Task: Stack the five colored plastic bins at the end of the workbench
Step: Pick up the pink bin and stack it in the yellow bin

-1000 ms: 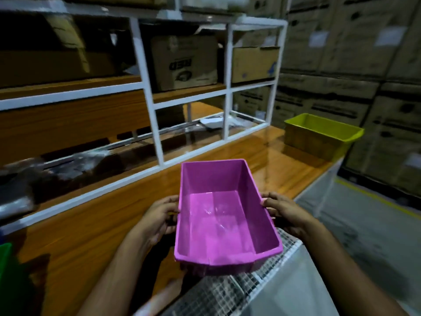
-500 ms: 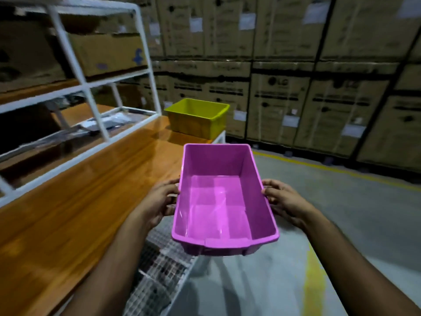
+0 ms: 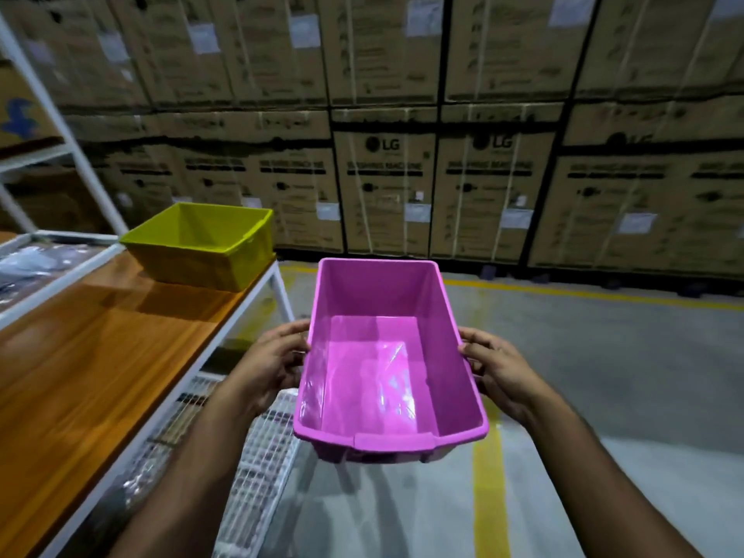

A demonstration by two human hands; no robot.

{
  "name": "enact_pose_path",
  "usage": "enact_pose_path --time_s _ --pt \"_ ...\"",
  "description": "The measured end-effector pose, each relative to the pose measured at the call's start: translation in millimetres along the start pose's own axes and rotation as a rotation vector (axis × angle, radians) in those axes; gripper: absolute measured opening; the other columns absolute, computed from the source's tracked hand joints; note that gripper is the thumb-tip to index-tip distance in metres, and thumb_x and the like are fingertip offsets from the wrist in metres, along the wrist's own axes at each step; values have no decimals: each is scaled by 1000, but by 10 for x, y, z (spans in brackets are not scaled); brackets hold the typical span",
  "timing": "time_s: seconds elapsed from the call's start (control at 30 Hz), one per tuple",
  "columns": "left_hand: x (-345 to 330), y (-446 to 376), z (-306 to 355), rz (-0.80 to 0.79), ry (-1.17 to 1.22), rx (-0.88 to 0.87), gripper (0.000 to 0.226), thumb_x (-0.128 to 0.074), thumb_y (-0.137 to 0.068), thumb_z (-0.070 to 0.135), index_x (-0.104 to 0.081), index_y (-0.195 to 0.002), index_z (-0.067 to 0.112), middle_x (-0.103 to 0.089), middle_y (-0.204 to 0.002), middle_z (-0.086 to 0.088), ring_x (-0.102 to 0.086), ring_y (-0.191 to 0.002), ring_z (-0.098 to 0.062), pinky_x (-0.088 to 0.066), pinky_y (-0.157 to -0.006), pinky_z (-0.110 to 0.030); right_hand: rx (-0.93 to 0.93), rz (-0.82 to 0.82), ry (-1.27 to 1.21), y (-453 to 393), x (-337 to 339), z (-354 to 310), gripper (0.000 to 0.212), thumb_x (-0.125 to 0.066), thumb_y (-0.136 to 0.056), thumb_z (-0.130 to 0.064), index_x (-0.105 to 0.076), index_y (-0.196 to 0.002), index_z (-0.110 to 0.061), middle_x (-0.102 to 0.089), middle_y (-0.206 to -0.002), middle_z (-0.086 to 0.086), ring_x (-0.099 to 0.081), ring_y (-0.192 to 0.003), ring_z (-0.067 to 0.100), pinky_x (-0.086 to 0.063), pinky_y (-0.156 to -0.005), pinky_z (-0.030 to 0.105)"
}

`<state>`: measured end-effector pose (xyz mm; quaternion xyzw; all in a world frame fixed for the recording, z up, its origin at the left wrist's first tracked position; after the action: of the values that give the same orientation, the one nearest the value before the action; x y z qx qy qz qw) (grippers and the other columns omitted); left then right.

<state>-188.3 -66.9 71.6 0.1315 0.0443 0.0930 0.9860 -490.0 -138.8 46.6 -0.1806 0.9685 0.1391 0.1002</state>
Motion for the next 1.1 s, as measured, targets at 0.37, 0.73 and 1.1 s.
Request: enact_pose_path --time_s 0.37,0.73,1.1 --pt "-341 -1774 678 8 17 -18 42 -46 -83 0 -69 -111 20 -67 -88 -7 -58 -76 -19 -51 -54 -28 87 16 8 -1652 426 -965 30 -49 -95 -1 -67 -117 -8 -73 -75 1 -59 -48 3 -48 -47 17" --pt "142 -2728 1581 309 138 -172 36 -43 -86 -4 -69 -109 8 -63 -79 -6 -55 -54 -9 -41 -37 -16 104 -318 44 -3667 -198 -2031 25 -45 -97 2 -63 -115 -2 -69 -56 -2 -60 -42 2 -47 -41 15" --pt "1326 -2530 2250 787 162 -259 33 -45 -84 0 -72 -97 15 -67 -80 1 -56 -71 -15 -45 -62 -28 21 -770 150 -5205 -2085 -2473 26 -51 -96 -2 -66 -118 0 -73 -72 10 -66 -53 12 -54 -48 22"
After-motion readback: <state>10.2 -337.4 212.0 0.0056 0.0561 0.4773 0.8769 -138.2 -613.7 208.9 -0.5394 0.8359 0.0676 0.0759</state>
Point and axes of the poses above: each hand's wrist, its own y-axis away from the middle knuckle, its own x-axis out of the back of the hand, z = x × y, the point moved 6 cm from there along -y, towards the middle knuckle
